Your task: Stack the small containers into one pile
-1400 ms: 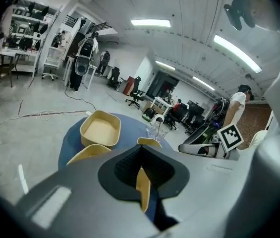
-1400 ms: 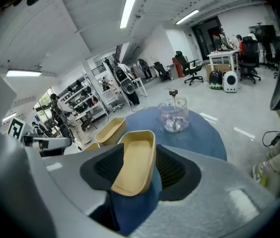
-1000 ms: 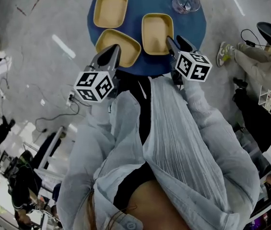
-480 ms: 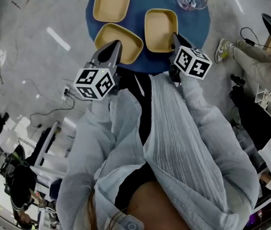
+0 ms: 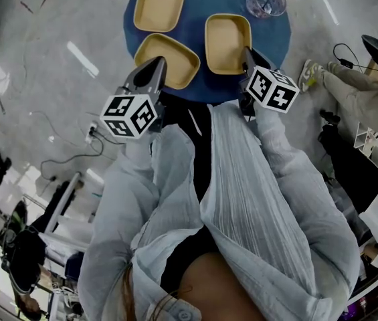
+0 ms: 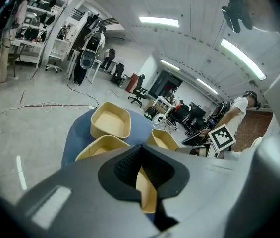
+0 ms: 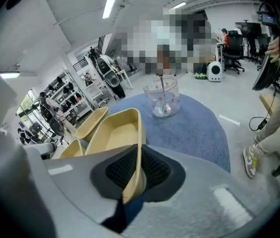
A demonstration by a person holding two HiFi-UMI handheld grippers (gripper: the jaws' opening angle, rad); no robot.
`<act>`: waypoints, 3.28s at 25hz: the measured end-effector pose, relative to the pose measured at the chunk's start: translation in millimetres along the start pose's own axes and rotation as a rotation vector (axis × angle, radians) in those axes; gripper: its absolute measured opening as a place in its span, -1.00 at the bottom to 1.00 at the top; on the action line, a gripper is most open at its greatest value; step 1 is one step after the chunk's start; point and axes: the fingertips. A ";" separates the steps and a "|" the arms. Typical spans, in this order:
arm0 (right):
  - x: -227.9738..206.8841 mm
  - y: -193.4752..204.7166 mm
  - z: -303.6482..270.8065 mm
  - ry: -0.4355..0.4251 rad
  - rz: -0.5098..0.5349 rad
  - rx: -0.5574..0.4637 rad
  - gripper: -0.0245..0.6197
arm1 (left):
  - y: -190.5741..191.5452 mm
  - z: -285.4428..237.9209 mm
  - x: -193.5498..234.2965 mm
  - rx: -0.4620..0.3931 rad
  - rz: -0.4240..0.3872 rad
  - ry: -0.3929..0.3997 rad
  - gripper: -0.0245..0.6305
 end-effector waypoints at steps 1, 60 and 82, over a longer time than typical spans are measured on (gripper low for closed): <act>1.3 -3.3 1.9 -0.005 0.003 -0.009 -0.85 | -2.2 1.7 -0.1 -0.006 -0.005 -0.003 -0.89; 173.6 21.1 -27.8 -0.565 0.561 0.304 -0.85 | 15.0 118.3 47.5 -0.230 0.134 -0.321 -0.89; 164.5 29.7 -43.2 -0.583 0.681 0.404 -0.84 | -1.0 92.7 50.1 -0.189 0.125 -0.268 -0.89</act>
Point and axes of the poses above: the fingertips, and each gripper's own axes: z backward along the fingers, x to its left, y out of its underside, and after that the axes turned 2 degrees about y, right-handed
